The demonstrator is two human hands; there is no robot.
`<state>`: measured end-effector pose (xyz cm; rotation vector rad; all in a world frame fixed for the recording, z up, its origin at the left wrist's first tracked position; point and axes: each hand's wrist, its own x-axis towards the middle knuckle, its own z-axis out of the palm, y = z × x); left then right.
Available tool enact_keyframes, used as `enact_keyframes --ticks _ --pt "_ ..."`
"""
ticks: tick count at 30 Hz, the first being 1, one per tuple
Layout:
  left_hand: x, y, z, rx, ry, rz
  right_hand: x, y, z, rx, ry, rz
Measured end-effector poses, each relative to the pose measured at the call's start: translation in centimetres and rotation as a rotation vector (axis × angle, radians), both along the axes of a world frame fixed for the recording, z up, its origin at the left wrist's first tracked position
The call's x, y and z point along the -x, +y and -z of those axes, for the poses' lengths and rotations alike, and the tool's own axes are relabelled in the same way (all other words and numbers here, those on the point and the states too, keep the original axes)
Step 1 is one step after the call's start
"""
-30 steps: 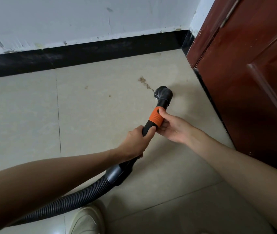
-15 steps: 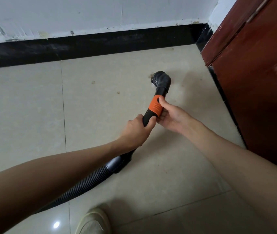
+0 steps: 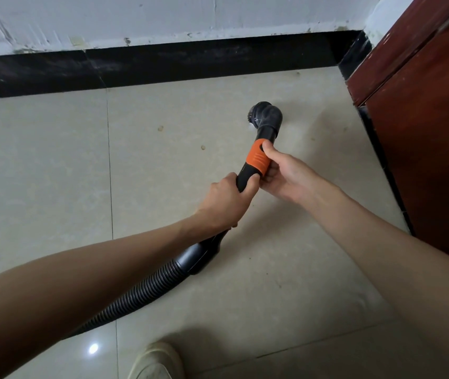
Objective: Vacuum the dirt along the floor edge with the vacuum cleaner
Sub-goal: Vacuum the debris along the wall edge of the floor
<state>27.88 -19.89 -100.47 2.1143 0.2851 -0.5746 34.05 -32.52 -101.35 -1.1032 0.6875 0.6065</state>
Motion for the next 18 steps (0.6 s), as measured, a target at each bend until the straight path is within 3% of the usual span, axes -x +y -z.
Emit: enact_keyframes --ticks 11,18 --pt "1.0 -3.8 -1.8 0.012 -0.018 0.113 1.8 -5.1 -1.7 0.003 -0.026 0.051" --pt "1.9 -3.9 -1.9 0.052 0.037 0.066 2.5 -4.5 -1.8 0.021 0.026 0.043"
